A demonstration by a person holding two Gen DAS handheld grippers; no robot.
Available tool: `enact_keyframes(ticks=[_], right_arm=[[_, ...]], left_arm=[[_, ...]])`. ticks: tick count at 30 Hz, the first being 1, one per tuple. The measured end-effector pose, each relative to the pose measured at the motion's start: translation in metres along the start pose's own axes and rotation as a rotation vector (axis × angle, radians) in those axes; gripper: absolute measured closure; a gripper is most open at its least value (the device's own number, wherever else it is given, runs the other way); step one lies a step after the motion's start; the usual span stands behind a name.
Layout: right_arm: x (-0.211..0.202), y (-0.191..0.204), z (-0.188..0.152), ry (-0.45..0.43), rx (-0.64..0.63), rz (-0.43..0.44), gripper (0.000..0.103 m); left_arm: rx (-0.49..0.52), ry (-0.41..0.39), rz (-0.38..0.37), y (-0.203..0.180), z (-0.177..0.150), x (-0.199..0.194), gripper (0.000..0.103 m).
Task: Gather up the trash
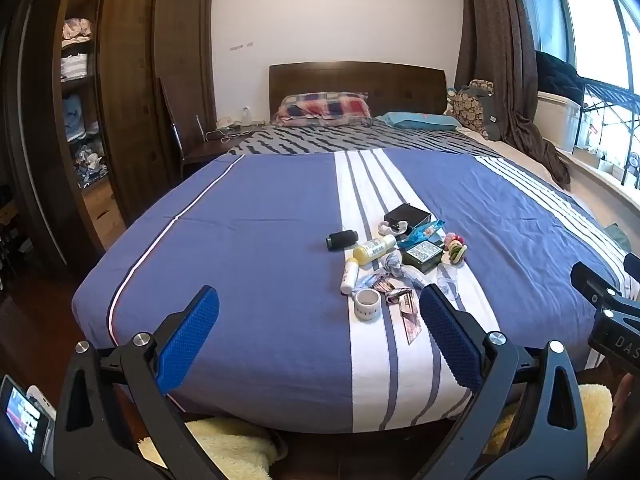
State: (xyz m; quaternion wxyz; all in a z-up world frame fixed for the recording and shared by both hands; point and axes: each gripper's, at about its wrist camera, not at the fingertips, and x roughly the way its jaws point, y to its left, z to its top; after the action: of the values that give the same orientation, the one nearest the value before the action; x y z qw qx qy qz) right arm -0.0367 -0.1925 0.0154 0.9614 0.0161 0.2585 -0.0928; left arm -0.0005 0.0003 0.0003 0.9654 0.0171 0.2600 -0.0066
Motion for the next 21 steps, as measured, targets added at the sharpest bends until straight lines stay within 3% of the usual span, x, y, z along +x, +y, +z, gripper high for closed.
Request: enact_keyframes(ticks=[21], right_arm=[[-0.0030,0.0011,0.0014,-0.006,-0.001,0.015,0.003]], left_arm=[[0.008,-0.002,0.012,0.0077,0.0081,-0.0053,0.007]])
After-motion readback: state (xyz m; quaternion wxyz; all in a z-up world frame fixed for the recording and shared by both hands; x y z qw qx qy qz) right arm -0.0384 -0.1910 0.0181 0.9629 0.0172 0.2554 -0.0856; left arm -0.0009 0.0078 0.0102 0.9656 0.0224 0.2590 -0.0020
